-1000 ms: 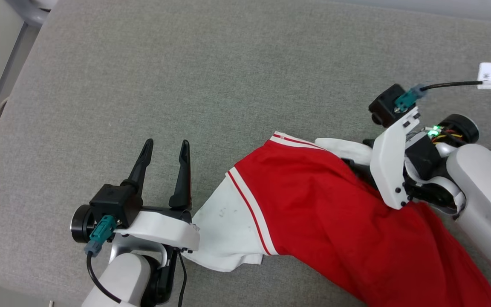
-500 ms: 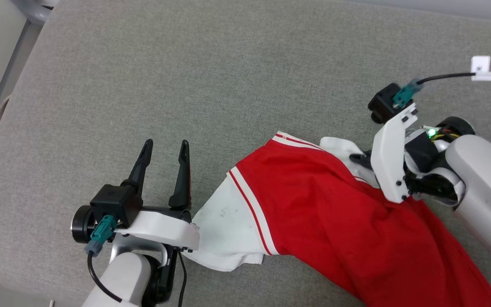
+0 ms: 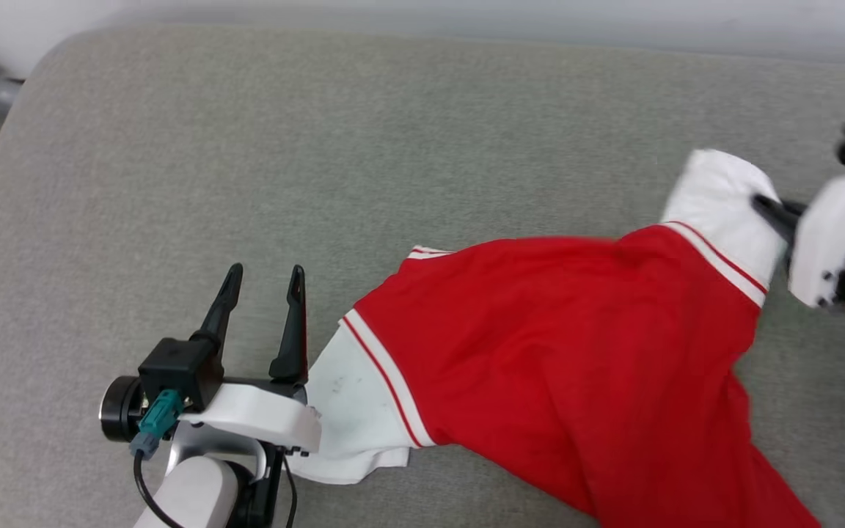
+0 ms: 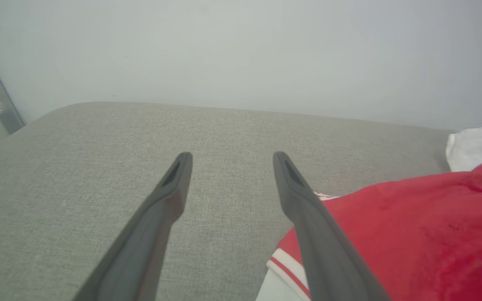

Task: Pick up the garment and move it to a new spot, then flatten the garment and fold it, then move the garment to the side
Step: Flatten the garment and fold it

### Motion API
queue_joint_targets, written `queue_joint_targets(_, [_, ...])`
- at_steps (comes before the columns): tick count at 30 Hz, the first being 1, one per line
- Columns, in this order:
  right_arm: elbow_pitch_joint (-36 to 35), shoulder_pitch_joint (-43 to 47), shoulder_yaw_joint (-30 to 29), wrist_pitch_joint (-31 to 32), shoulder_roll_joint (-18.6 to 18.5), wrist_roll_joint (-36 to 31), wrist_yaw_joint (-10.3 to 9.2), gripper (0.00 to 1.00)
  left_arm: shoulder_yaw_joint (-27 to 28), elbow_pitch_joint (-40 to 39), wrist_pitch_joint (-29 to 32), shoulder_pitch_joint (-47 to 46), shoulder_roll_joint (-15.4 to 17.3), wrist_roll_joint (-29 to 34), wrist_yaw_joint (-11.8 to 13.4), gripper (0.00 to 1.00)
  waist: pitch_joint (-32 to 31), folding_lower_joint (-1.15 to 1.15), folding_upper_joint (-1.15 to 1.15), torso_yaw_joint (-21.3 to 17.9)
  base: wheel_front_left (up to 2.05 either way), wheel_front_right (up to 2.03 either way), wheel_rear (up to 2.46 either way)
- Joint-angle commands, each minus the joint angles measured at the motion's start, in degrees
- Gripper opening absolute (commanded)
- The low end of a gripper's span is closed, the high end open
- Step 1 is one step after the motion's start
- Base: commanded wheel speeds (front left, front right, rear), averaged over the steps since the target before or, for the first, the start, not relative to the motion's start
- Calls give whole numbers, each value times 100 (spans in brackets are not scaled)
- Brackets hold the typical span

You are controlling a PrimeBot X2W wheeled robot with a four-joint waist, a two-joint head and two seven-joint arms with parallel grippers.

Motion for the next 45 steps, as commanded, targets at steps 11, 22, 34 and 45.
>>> queue_joint_targets(11, [413, 2677, -2377, -686, 542, -328, -9, 0, 96, -181, 239, 311, 219, -61, 151, 100, -219, 0, 0, -548, 0, 0, 0])
queue_joint_targets(22, [-446, 3376, -4034, -1650, 1615, -1517, -9, 100, 135, -171, 421, 437, 378, -115, 218, 100, -374, 0, 0, -710, 0, 0, 0])
queue_joint_targets(34, [-3066, 4291, -4762, -2048, 2763, -3537, -7, 100, 240, -89, 991, 569, 716, -368, 163, 100, -868, 0, 0, -710, 0, 0, 0])
queue_joint_targets(45, [-4358, 4983, -4083, -1717, 3072, -3649, -6, 100, 67, -314, 3270, 540, 1333, -1223, -241, 100, -977, 0, 0, -1041, 0, 0, 0])
